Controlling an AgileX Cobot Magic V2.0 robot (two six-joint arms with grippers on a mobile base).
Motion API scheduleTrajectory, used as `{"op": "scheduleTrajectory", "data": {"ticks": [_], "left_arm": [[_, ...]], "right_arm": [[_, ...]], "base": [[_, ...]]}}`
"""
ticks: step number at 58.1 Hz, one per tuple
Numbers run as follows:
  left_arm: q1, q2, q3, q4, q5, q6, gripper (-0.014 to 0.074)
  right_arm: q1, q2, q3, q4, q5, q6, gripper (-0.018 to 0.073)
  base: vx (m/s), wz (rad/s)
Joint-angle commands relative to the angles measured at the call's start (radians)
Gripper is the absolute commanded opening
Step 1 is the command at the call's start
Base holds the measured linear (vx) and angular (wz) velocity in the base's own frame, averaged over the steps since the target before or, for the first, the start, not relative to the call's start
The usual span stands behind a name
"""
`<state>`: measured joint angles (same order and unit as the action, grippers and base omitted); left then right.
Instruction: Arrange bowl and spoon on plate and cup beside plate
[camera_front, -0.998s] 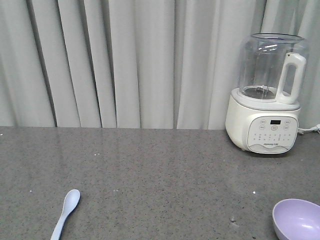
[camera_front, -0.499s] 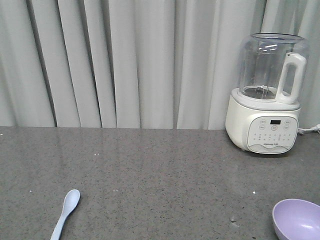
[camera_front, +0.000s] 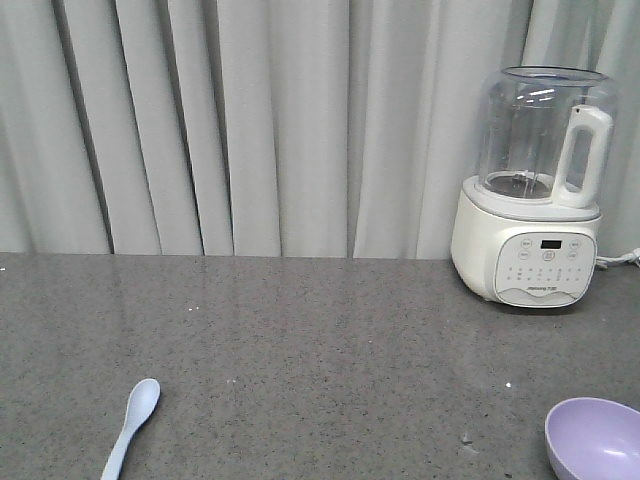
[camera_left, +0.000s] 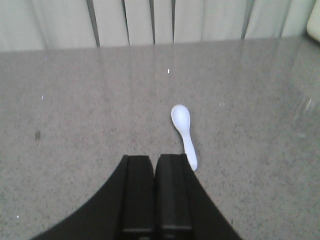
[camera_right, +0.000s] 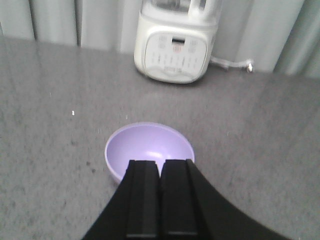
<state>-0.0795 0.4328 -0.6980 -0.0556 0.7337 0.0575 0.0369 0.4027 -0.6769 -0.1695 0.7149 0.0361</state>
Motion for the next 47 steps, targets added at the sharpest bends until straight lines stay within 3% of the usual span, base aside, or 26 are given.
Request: {"op": "scheduleTrajectory", "data": {"ticks": [1, 14, 21, 30, 37, 47], "left_arm": [[0.001, 0.050, -0.023, -0.010, -0.047, -0.010, -0.0006], [0.001, 0.090, -0.011, -0.010, -0.051, -0.010, -0.0006], [0.001, 0.100, -0.011, 0.002, -0.027, -0.005, 0.0027], [0.001, 0.124, -0.011, 0.026, -0.004, 0.001, 0.0223], [0.001, 0.130, -0.011, 0.023, -0.066, -0.003, 0.0411], [0.001, 0.156, -0.016, 0.009, -0.101, -0.003, 0.0538]], "right_arm": [[-0.006, 0.060, -0.032, -0.010, 0.022, -0.009, -0.0009], [-0.006, 0.151, -0.032, -0.010, 0.080, -0.009, -0.0006], [-0.006, 0.170, -0.032, -0.015, 0.082, -0.010, 0.0046], [-0.006, 0.193, -0.032, -0.003, 0.083, -0.010, 0.0277], [-0.006, 0.213, -0.032, -0.003, 0.083, -0.009, 0.0491], [-0.006, 0.241, -0.032, -0.003, 0.082, -0.008, 0.0667]], "base": [[0.00, 0.00], [0.00, 0.00], [0.00, 0.00], [0.00, 0.00], [0.00, 0.00], [0.00, 0.00]]}}
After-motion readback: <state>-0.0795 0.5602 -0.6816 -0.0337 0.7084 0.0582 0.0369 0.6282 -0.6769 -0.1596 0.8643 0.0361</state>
